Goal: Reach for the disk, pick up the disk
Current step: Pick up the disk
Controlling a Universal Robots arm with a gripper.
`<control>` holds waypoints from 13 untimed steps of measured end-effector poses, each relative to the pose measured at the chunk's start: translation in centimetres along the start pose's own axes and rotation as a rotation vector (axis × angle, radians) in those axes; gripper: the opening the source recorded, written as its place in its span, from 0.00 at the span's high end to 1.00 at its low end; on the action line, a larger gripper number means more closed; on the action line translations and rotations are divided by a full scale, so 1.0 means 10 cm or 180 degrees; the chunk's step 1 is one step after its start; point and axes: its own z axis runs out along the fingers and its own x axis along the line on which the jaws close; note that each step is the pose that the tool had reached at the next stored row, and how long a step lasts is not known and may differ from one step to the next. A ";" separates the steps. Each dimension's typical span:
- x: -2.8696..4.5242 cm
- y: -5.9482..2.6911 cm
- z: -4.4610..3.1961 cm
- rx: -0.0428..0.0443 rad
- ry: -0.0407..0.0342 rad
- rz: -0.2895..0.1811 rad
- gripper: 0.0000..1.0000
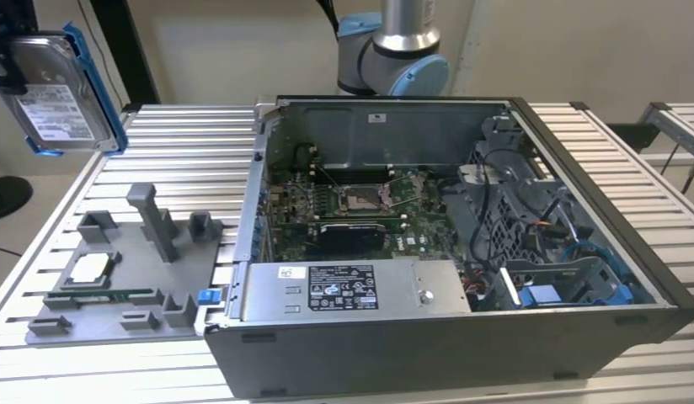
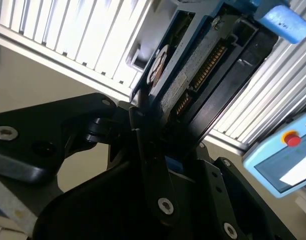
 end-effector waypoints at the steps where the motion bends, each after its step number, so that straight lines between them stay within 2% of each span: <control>1: 0.000 0.000 -0.014 0.0000 0.0000 0.0000 1.00; 13: 0.002 0.001 -0.173 0.0000 0.0000 0.0000 1.00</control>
